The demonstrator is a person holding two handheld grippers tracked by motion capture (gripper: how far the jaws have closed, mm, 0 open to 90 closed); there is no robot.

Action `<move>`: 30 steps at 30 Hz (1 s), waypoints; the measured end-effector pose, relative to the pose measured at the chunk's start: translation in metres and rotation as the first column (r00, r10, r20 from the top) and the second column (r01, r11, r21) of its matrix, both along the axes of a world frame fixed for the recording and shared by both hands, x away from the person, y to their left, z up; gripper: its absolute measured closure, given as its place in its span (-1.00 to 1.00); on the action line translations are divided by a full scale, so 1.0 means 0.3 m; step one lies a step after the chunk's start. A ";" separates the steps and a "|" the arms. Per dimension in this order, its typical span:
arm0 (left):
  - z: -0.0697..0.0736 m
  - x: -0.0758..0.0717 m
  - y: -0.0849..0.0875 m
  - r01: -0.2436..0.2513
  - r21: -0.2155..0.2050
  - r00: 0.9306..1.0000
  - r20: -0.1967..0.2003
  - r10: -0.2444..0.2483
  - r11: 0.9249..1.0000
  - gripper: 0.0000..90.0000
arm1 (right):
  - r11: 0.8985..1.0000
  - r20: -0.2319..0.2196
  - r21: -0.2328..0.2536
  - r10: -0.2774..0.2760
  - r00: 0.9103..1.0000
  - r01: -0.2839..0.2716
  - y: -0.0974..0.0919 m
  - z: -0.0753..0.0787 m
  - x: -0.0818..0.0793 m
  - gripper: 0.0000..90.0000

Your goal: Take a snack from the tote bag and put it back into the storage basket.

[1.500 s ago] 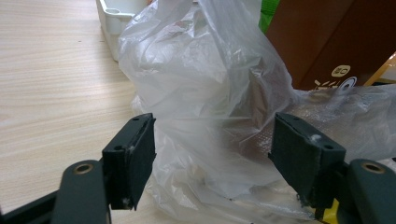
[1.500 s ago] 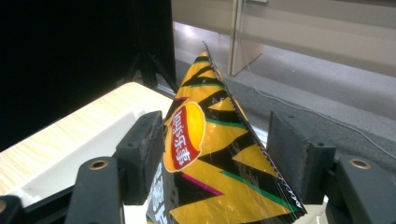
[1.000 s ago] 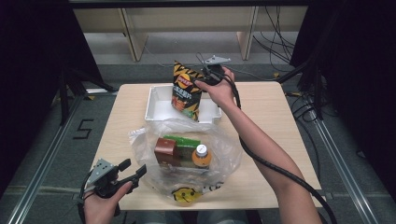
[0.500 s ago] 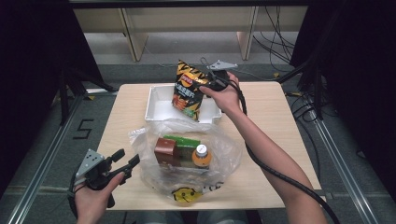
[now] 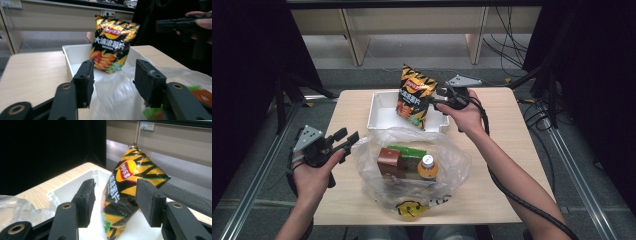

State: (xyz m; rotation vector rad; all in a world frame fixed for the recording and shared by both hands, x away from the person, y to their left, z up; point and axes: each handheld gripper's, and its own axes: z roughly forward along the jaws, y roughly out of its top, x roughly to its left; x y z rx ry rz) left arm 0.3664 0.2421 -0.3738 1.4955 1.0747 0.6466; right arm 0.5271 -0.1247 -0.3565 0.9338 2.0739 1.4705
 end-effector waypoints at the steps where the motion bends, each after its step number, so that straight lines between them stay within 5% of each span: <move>1: 0.003 0.016 -0.003 0.007 0.008 1.000 0.001 -0.007 1.000 0.14 | 1.000 0.009 0.011 0.004 1.000 -0.004 -0.010 -0.001 -0.008 0.10; 8: 0.007 0.145 -0.039 0.013 0.031 1.000 0.002 -0.013 0.999 0.37 | 1.000 0.002 0.012 0.004 1.000 -0.004 -0.040 -0.011 -0.065 0.01; 10: 0.003 0.169 -0.054 0.022 0.047 1.000 0.004 -0.022 0.999 0.41 | 1.000 0.043 -0.008 0.017 0.999 -0.017 -0.048 -0.014 -0.075 0.00; 19: -0.022 0.293 -0.125 0.091 0.115 0.995 -0.041 -0.087 0.989 0.81 | 1.000 0.003 0.010 -0.007 1.000 0.007 -0.104 -0.039 -0.135 -0.02; 30: -0.024 0.376 -0.159 0.109 0.167 0.993 -0.060 -0.101 0.980 0.93 | 1.000 0.027 0.001 0.011 1.000 -0.011 -0.128 -0.042 -0.178 -0.04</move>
